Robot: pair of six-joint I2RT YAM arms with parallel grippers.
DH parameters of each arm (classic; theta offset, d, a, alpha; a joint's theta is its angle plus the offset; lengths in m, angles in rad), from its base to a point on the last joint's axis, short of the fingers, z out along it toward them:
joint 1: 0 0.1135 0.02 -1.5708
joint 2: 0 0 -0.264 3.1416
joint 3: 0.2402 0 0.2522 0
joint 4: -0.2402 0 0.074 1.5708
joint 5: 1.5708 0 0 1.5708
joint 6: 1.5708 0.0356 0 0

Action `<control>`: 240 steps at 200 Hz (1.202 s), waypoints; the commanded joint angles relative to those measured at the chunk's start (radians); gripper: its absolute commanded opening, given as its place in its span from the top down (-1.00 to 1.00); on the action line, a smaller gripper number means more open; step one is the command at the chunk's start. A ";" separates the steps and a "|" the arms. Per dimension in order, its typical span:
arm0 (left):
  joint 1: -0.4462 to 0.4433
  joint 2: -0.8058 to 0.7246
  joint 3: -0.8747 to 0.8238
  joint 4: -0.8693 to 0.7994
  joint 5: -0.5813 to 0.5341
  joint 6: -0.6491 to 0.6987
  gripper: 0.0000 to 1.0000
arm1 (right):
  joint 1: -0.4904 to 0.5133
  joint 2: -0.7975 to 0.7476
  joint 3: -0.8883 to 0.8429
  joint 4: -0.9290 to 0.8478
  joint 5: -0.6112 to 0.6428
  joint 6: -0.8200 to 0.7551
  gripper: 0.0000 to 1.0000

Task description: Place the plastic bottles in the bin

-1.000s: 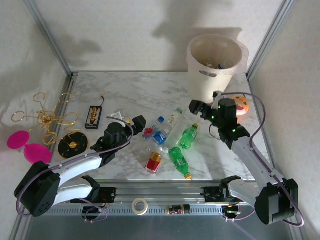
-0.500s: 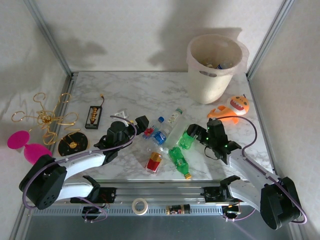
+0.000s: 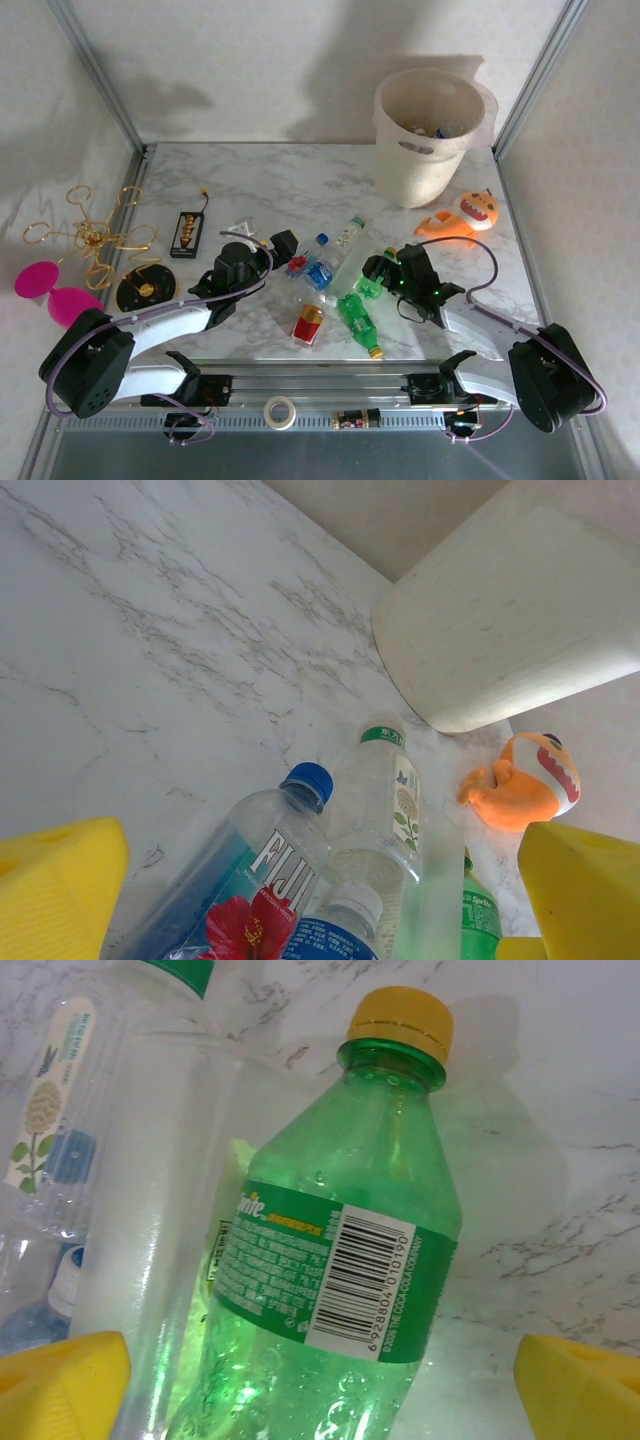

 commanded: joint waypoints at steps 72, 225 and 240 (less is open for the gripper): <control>0.011 -0.019 -0.016 0.015 -0.019 -0.008 -0.99 | 0.013 0.053 0.005 -0.144 0.103 -0.043 -0.91; 0.011 -0.029 -0.033 0.014 -0.035 -0.009 -0.99 | 0.014 0.099 0.040 -0.122 0.139 -0.104 -0.17; 0.011 -0.028 -0.034 0.015 -0.036 -0.009 -0.99 | 0.015 0.096 0.043 -0.118 0.122 -0.112 -0.14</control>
